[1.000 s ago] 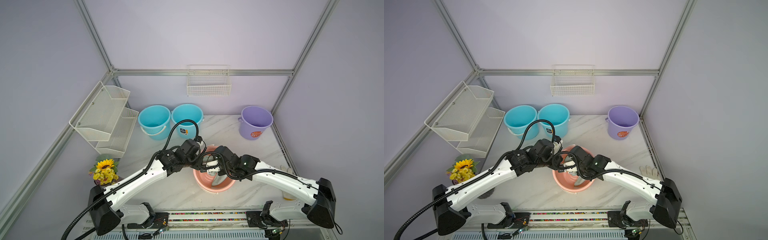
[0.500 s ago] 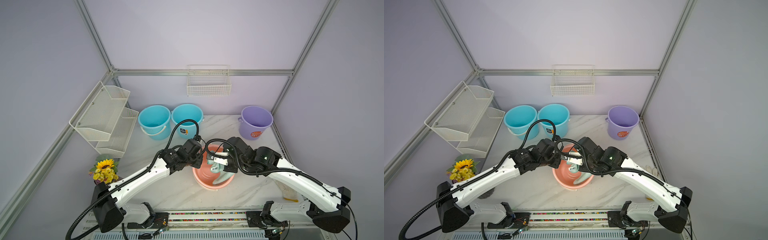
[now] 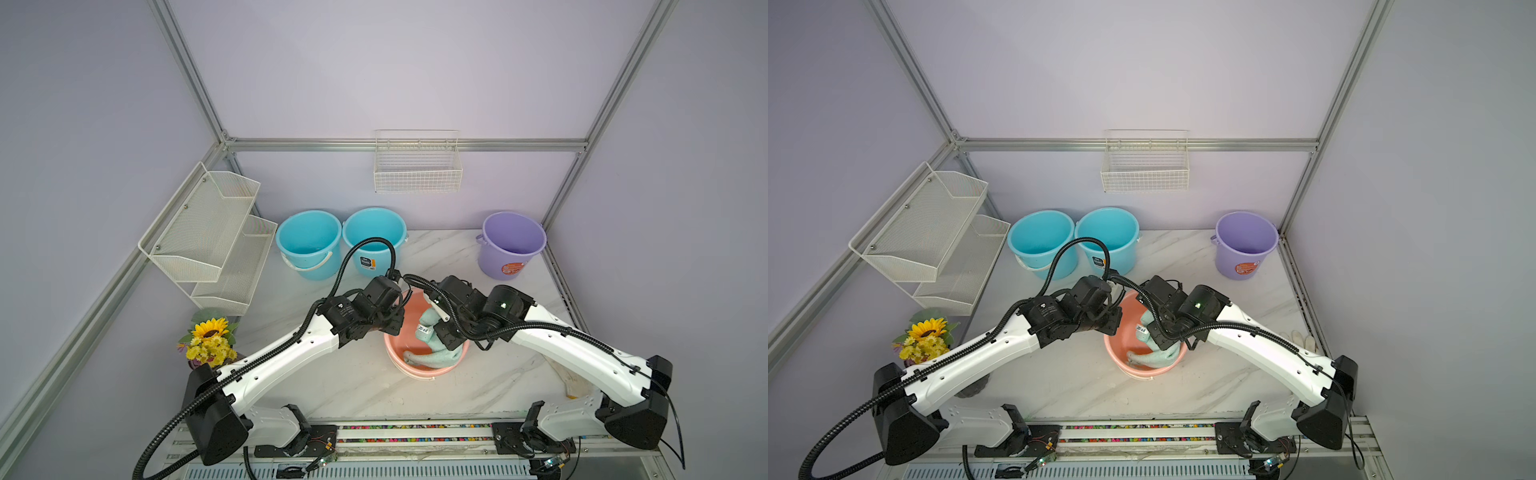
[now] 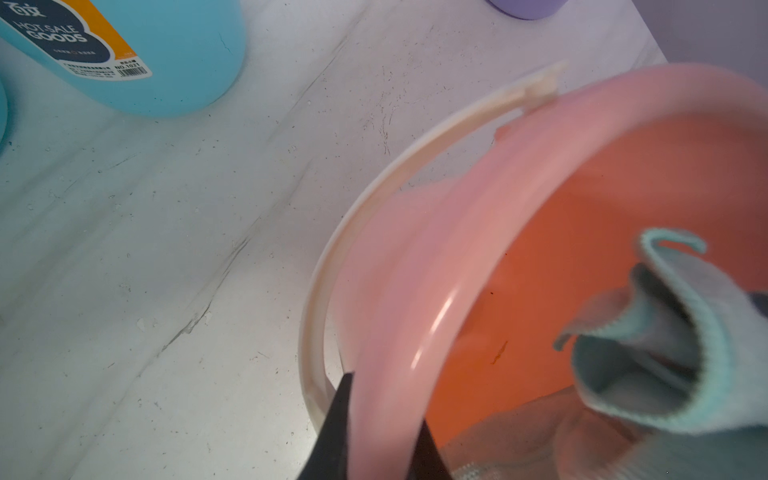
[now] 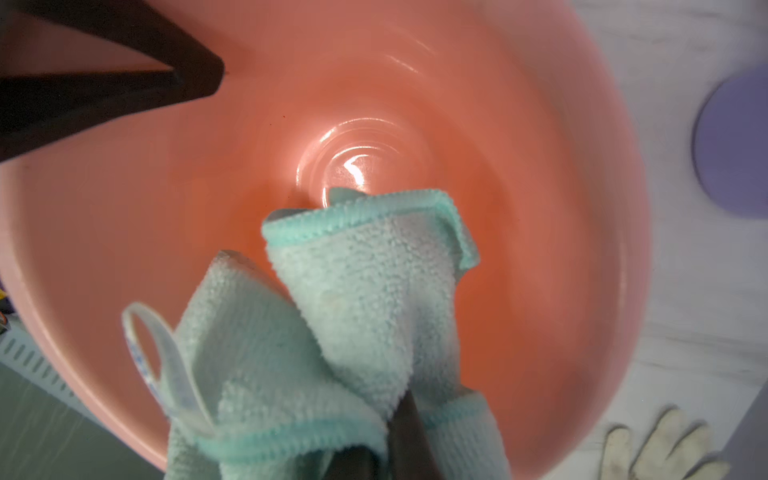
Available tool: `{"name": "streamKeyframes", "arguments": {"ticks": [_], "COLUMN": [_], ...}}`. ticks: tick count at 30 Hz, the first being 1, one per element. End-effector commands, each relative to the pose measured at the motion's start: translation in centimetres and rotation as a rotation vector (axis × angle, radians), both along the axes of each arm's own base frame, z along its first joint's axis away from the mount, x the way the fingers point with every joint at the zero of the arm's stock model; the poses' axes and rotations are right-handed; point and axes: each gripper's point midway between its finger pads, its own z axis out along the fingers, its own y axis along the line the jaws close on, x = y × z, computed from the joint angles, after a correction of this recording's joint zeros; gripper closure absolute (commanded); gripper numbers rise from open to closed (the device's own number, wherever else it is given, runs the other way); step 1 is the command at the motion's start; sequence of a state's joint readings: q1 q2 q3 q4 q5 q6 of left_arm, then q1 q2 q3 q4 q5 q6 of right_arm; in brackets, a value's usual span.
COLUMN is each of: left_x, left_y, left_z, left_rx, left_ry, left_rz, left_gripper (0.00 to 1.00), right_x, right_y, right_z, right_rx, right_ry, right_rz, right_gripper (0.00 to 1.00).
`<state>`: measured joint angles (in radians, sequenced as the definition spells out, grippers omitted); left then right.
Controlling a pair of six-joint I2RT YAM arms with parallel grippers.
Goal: Wipe the inside of the bucket with a cloth
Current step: Wipe the dirt from the inside of the bucket.
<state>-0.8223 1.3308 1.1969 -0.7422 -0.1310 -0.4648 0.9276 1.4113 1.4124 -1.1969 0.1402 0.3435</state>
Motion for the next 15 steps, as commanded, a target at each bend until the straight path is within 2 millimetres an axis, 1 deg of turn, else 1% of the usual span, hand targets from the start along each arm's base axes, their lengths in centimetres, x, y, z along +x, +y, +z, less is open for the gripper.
{"name": "streamKeyframes", "arguments": {"ticks": [1, 4, 8, 11, 15], "left_x": [1.2, 1.1, 1.1, 1.0, 0.9], "left_y": [-1.4, -1.4, -1.4, -1.6, -2.0], "left_z": [3.6, 3.6, 3.6, 3.6, 3.6], "left_rx": [-0.114, -0.116, -0.116, -0.123, -0.134], "left_ry": [-0.061, -0.057, -0.054, -0.044, -0.034], "left_rz": [0.014, 0.01, 0.009, -0.001, -0.013], "left_gripper": [1.0, 1.0, 1.0, 1.0, 1.0], "right_x": [-1.2, -0.9, 0.1, 0.7, 1.7], "right_y": [1.8, 2.4, 2.9, 4.0, 5.1], "right_z": [-2.5, -4.3, -6.3, -8.0, -10.8], "right_rx": [0.12, 0.156, 0.182, 0.23, 0.265], "right_ry": [0.148, 0.159, 0.135, 0.133, 0.126], "right_rz": [-0.177, -0.231, -0.281, -0.298, -0.33], "right_gripper": [1.0, 1.0, 1.0, 1.0, 1.0]}}
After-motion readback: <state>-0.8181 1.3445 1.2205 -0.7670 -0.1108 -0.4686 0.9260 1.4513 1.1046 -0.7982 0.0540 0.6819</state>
